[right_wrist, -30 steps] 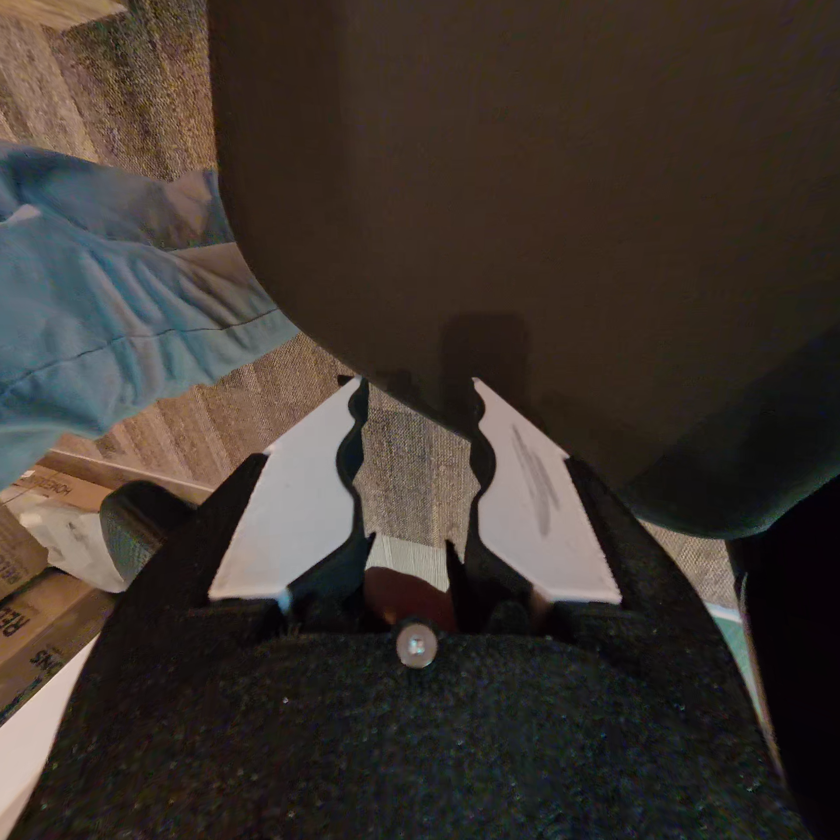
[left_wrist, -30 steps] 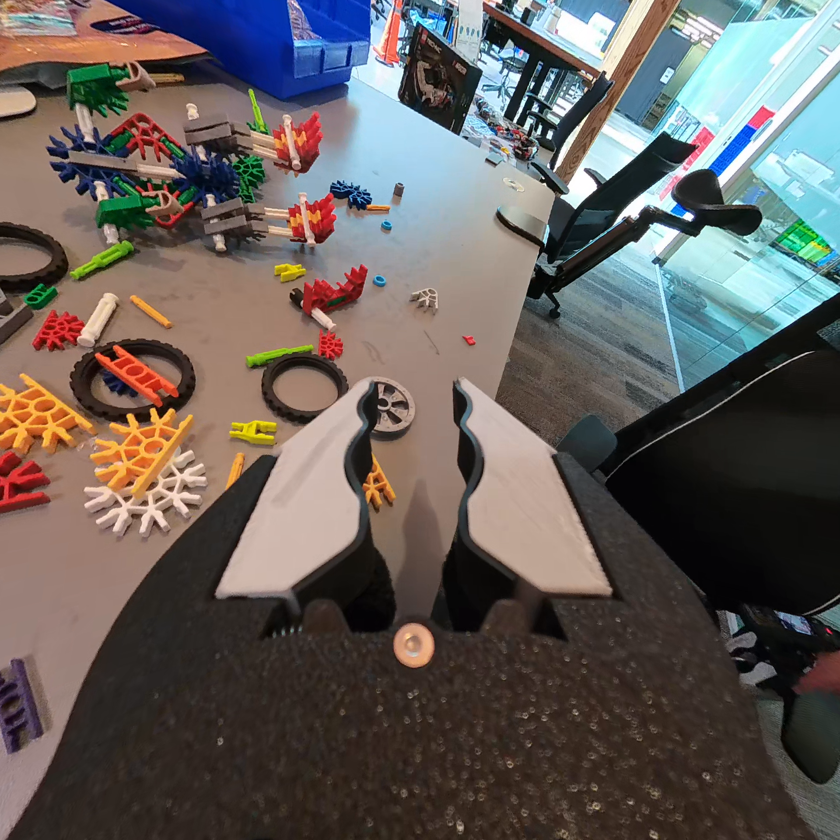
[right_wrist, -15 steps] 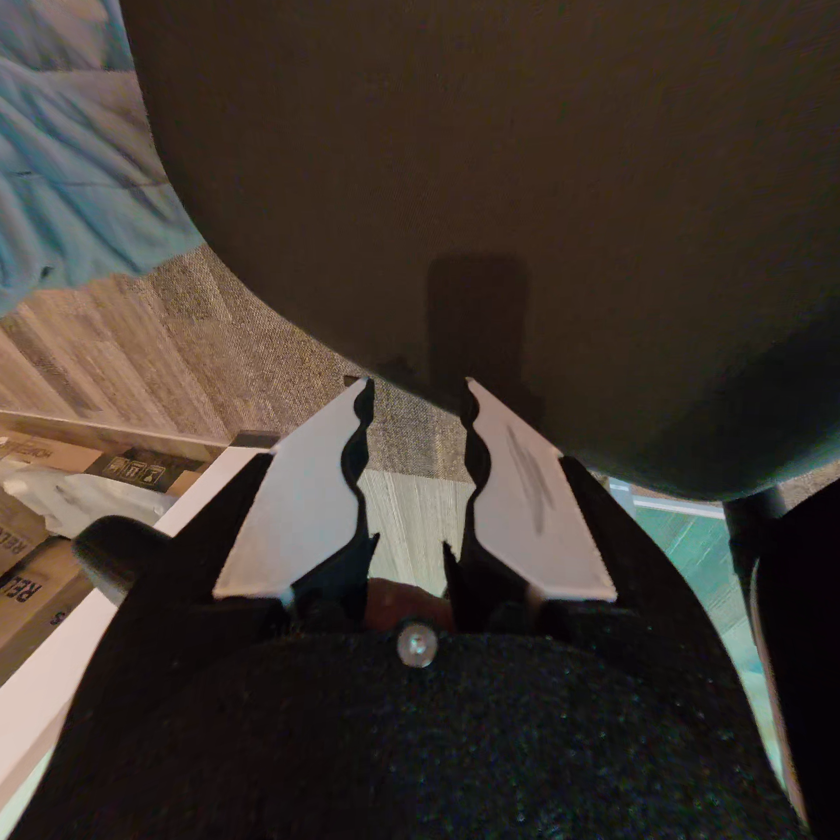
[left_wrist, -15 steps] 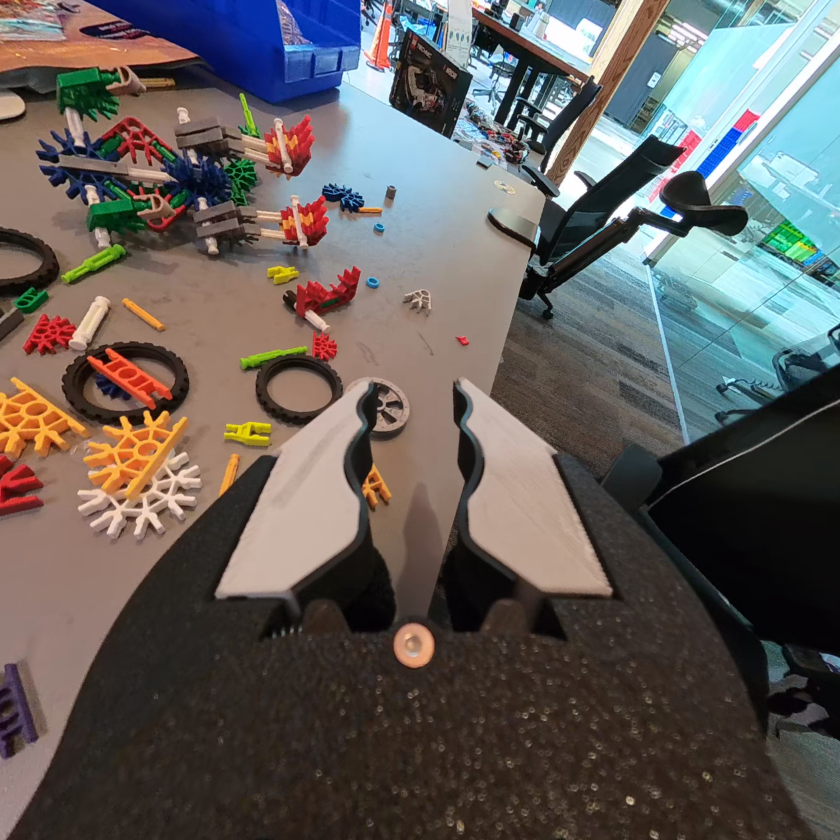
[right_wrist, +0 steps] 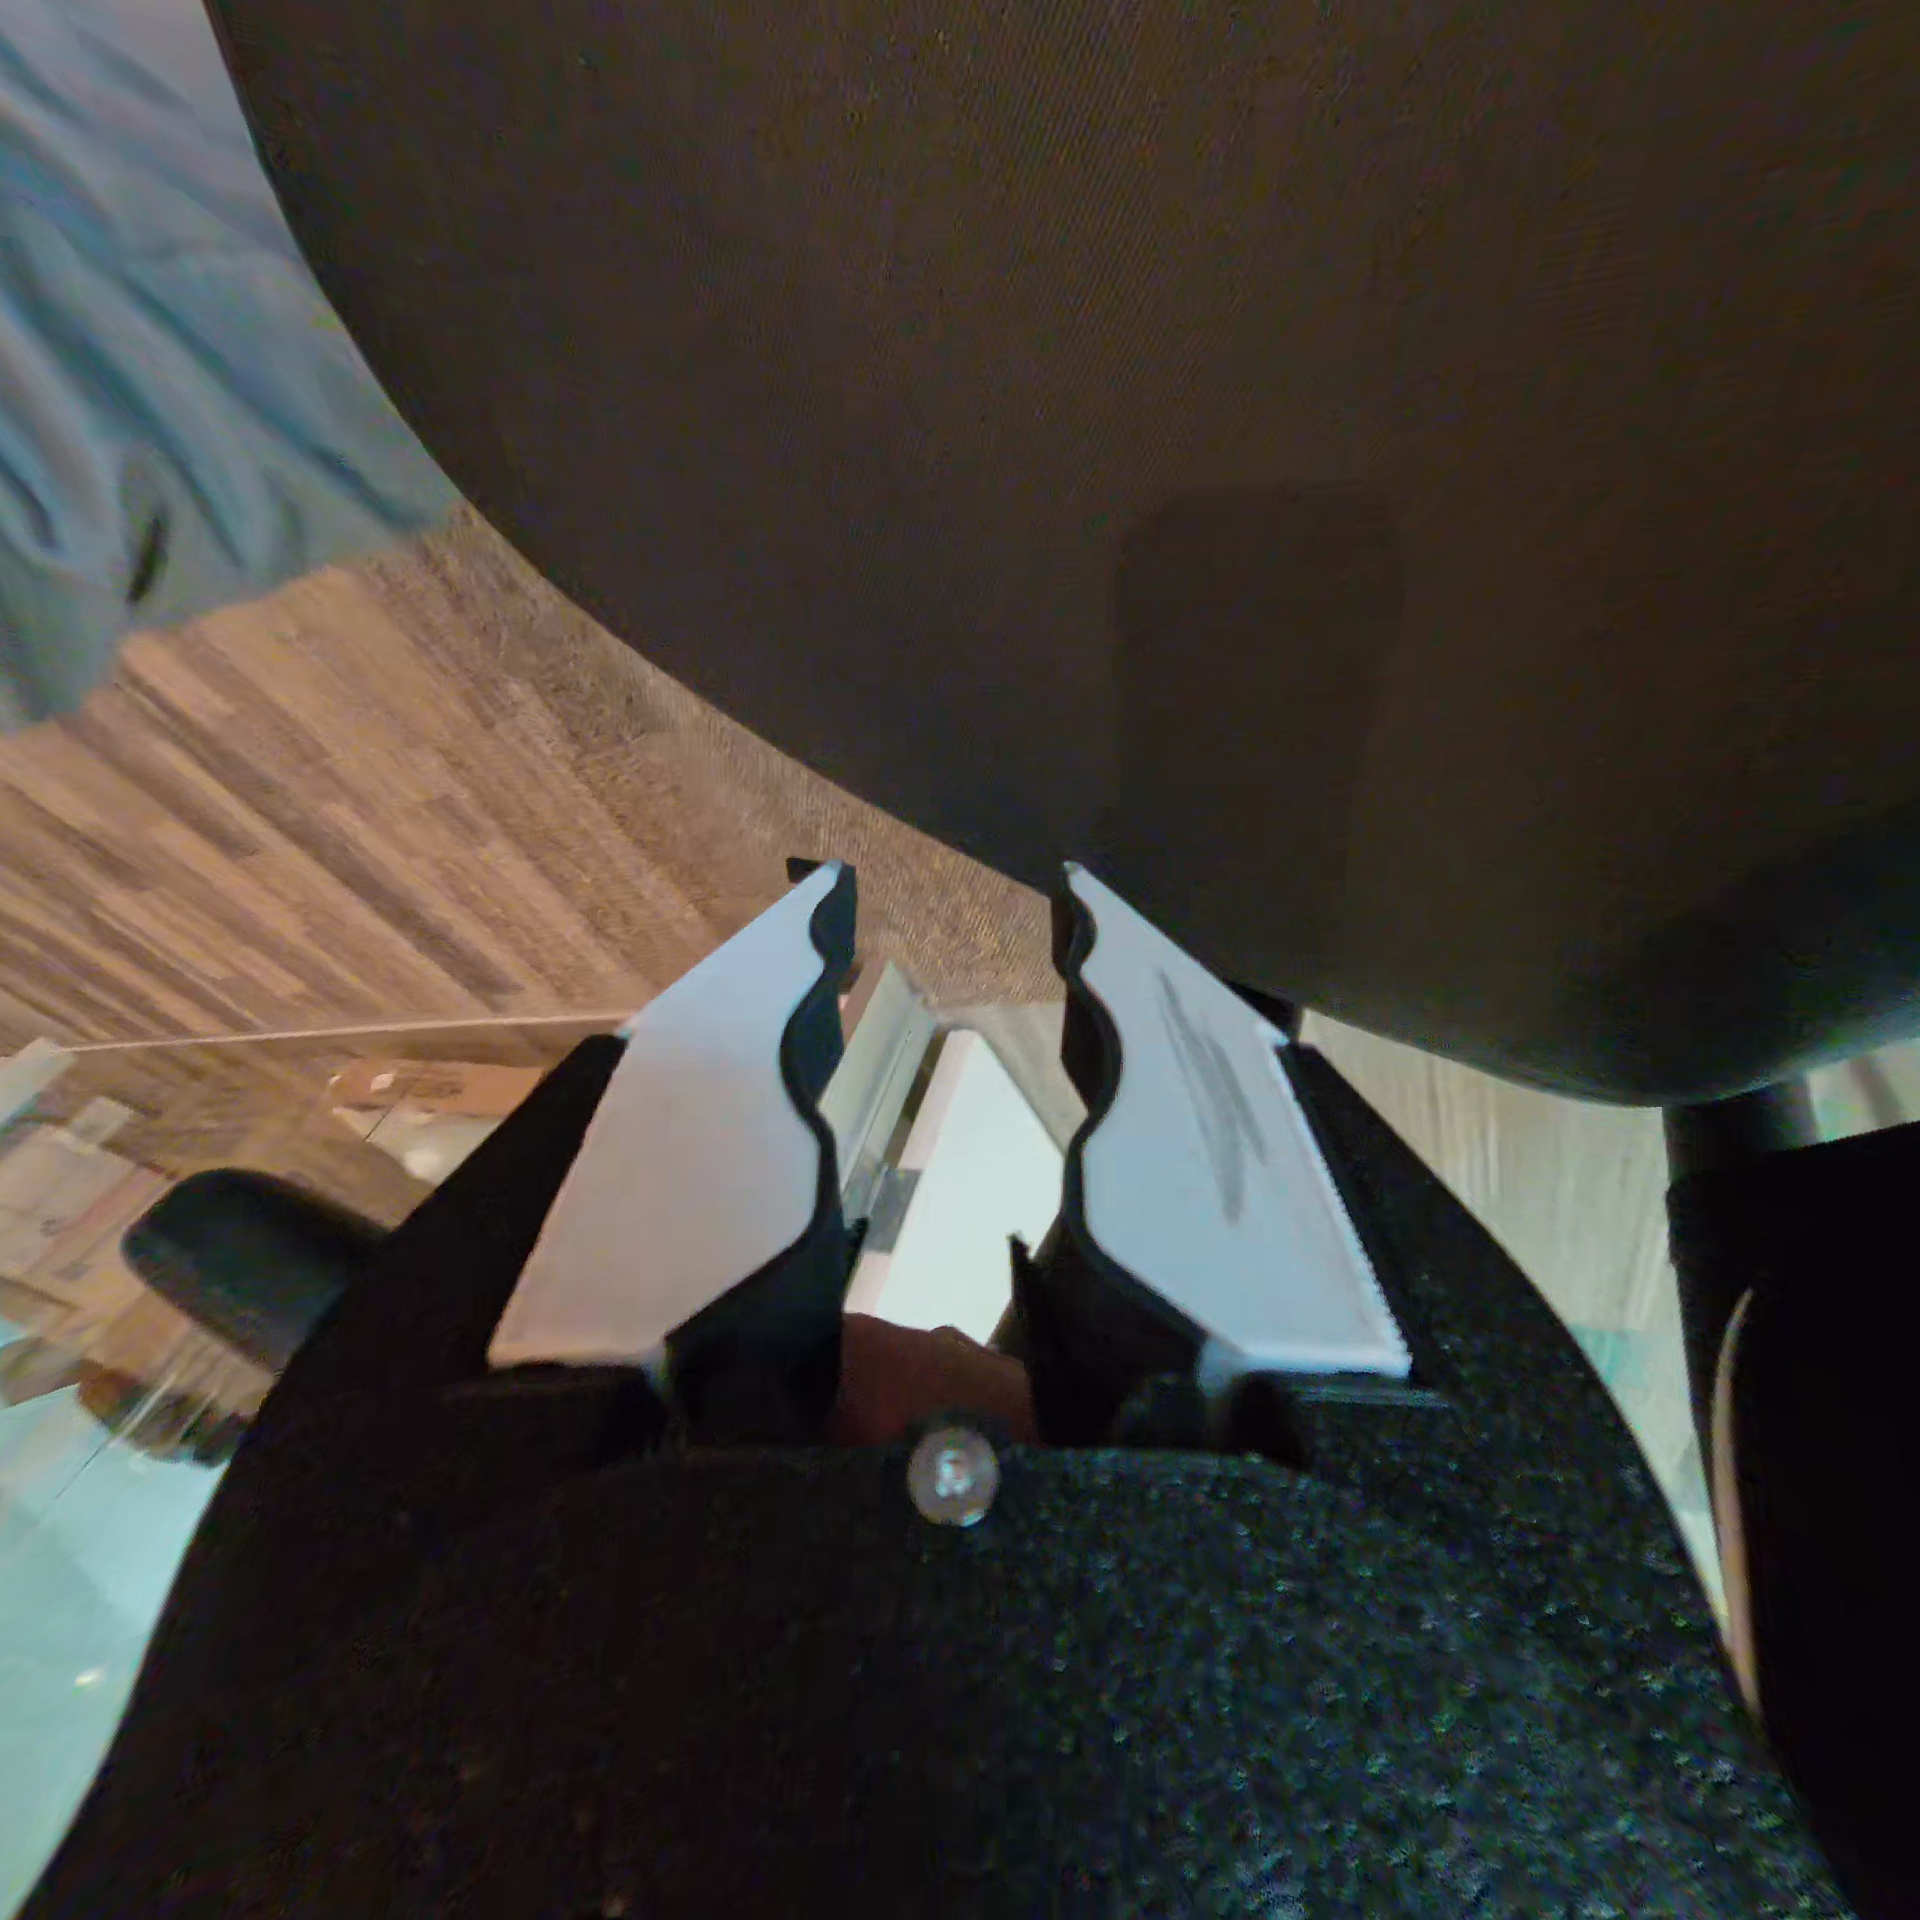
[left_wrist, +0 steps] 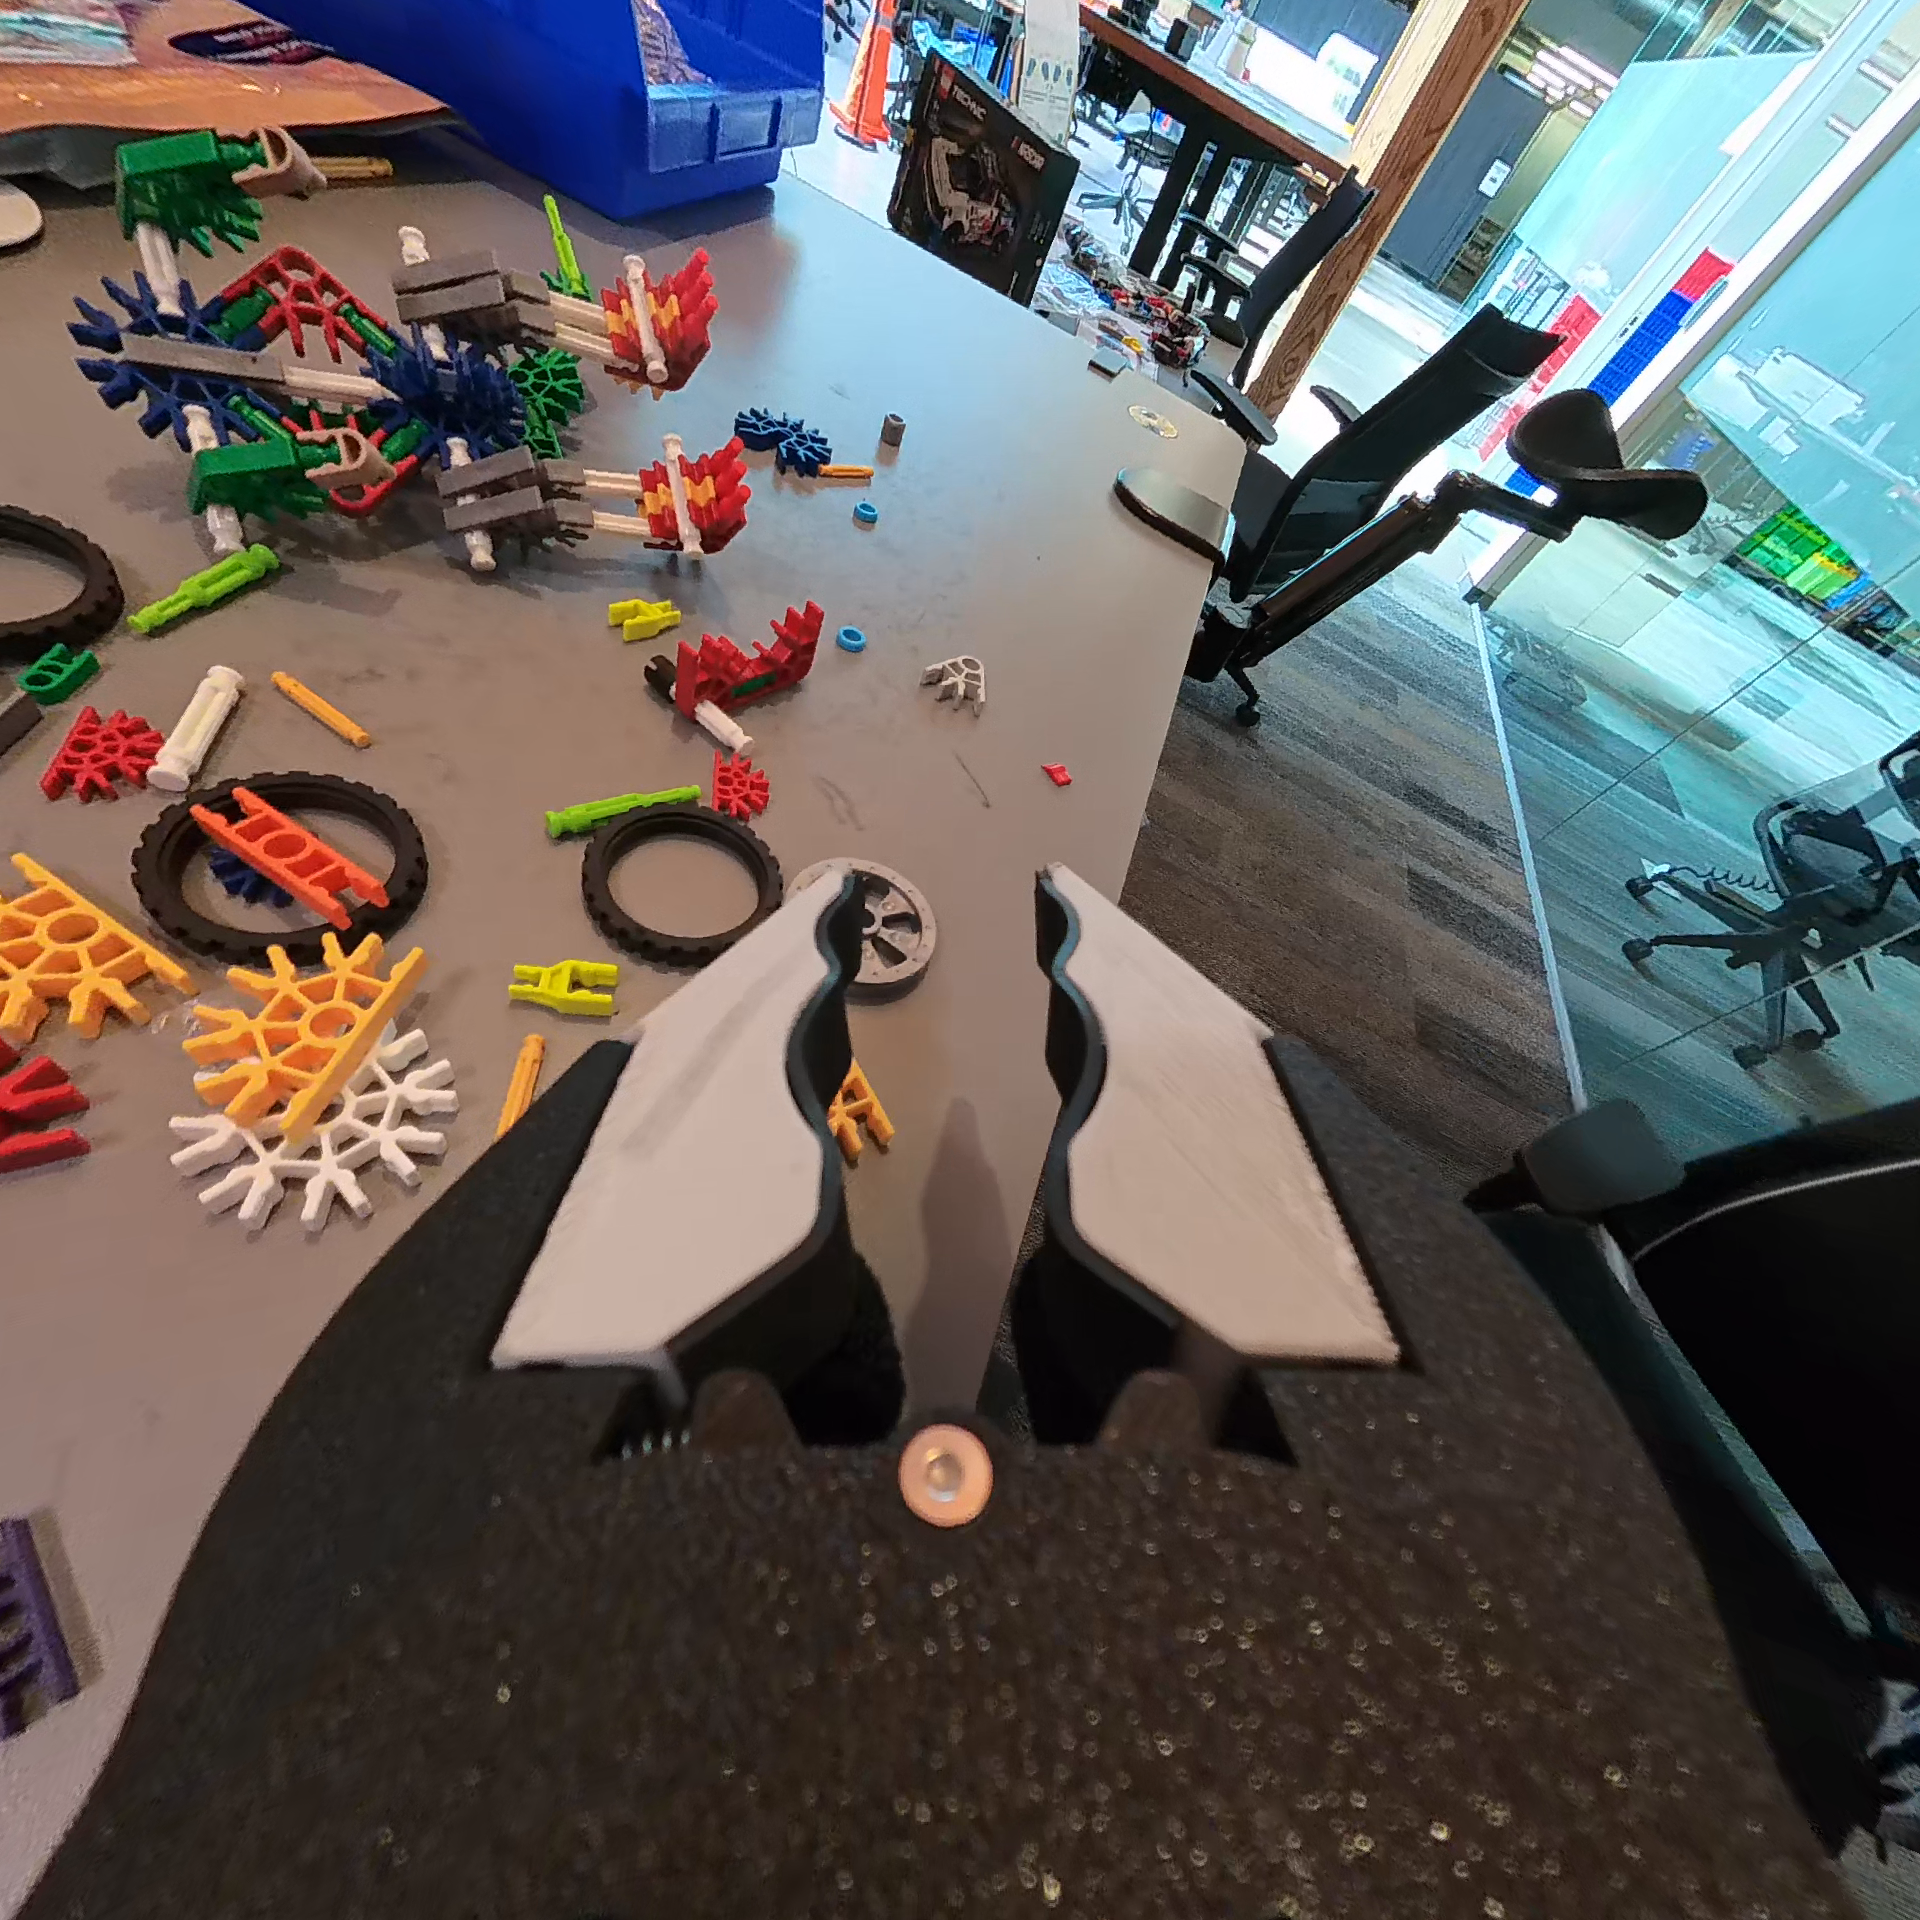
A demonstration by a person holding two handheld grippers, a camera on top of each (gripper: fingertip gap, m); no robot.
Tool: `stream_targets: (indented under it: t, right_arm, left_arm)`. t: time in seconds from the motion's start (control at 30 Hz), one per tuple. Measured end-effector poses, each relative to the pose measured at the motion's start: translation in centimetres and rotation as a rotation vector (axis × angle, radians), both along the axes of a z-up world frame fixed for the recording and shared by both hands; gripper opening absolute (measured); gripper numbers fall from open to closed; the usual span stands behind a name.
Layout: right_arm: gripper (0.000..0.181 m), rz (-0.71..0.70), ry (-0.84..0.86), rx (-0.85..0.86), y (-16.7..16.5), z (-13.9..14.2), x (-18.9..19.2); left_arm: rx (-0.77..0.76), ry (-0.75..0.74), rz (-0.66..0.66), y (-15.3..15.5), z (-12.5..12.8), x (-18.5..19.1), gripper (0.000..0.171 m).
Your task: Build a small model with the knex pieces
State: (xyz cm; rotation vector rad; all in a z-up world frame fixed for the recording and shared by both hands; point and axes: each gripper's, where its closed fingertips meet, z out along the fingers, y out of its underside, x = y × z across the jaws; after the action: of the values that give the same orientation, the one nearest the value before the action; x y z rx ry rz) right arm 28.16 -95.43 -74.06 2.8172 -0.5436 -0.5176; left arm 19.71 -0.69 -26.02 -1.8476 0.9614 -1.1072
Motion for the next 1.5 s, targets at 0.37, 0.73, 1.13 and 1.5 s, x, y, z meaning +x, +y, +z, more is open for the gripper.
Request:
stream_targets:
  t: [0.37,0.73,1.13,1.5]
  right_arm:
    - [0.038,-0.037,-0.225,0.258,6.9,5.1,5.2]
    - [0.078,0.004,-0.833,0.729,24.7,19.5,34.5]
    - [0.114,-0.182,-0.812,0.415,14.3,8.8,45.9]
    - [0.122,-0.252,-0.906,0.336,11.1,8.1,49.1]
  left_arm:
    - [0.007,0.024,0.013,0.1,-0.3,0.1,0.031]
    - [0.032,0.106,0.077,0.8,-1.1,0.1,0.038]
    - [0.2,0.115,0.112,-5.0,1.9,1.1,0.041]
    - [0.108,0.409,-0.435,-24.5,-13.2,8.4,0.04]
